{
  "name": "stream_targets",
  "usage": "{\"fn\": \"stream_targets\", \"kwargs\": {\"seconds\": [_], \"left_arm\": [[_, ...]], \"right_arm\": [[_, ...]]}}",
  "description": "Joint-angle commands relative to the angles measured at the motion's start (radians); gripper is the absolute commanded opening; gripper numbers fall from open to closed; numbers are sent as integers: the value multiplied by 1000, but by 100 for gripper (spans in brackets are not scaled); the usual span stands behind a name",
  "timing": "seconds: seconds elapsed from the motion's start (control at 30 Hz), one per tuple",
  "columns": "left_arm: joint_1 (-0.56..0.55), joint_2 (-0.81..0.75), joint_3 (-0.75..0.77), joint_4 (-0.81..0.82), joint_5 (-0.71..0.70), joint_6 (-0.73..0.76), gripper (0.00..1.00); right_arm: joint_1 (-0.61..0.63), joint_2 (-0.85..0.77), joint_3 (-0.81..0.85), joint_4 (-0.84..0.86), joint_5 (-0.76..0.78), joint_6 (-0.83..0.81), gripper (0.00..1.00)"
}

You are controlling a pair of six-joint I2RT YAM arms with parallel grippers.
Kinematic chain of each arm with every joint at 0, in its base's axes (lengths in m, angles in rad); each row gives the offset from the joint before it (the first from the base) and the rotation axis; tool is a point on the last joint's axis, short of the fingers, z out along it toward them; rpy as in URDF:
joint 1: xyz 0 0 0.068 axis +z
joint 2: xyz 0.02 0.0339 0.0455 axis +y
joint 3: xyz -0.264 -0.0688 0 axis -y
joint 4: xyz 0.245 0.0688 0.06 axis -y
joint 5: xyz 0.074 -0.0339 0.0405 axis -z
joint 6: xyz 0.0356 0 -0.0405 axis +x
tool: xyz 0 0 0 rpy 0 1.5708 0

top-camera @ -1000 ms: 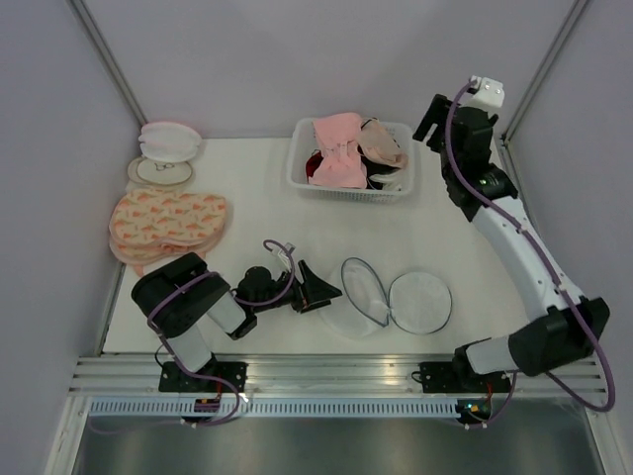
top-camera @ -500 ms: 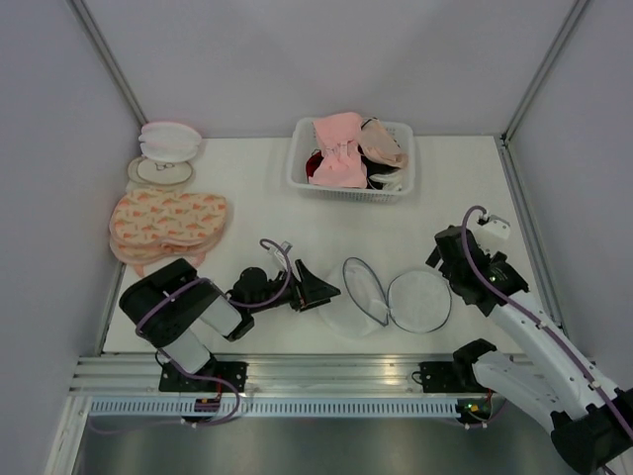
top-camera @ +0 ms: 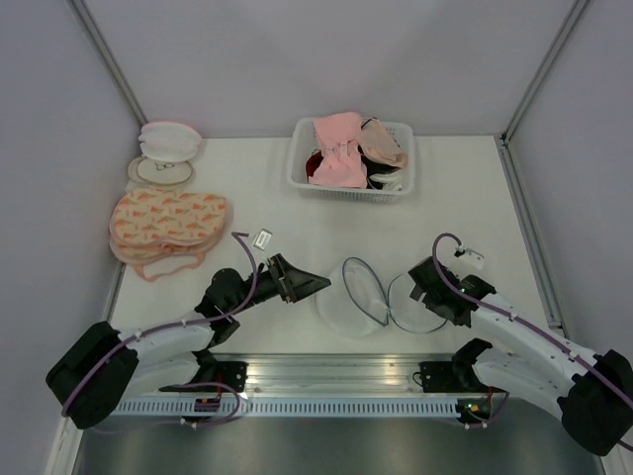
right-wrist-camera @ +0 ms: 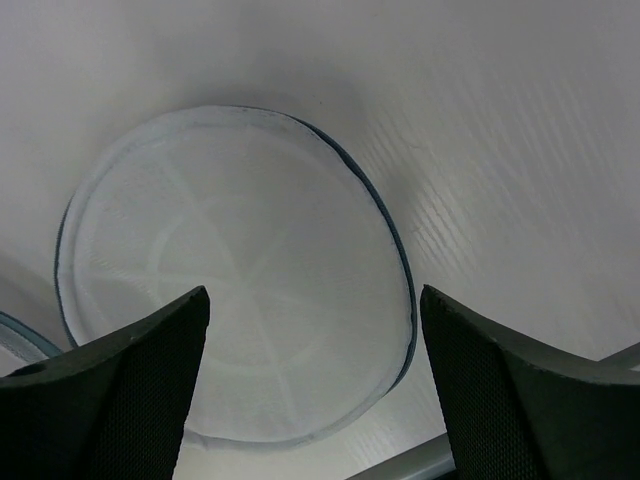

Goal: Unzip the laundry bag and remove the bra

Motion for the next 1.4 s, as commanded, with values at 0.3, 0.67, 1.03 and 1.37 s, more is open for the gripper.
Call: {"fn": "stream_targets", "kwargs": {"seconds": [0.3, 0.67, 1.03, 1.37], "left_arm": [[2, -182, 13, -240, -57, 92, 100], [2, -210, 6, -269, -54, 94, 100], [2, -323, 15, -392, -68, 118, 100], [4, -604, -3, -657, -146, 132, 100]], "right_arm": [[32, 84, -109, 103, -20, 121, 85], [38, -192, -96, 35, 19, 112, 10], [39, -122, 122, 172, -114, -237, 3], [354, 367, 531, 226, 118, -372, 0]]}}
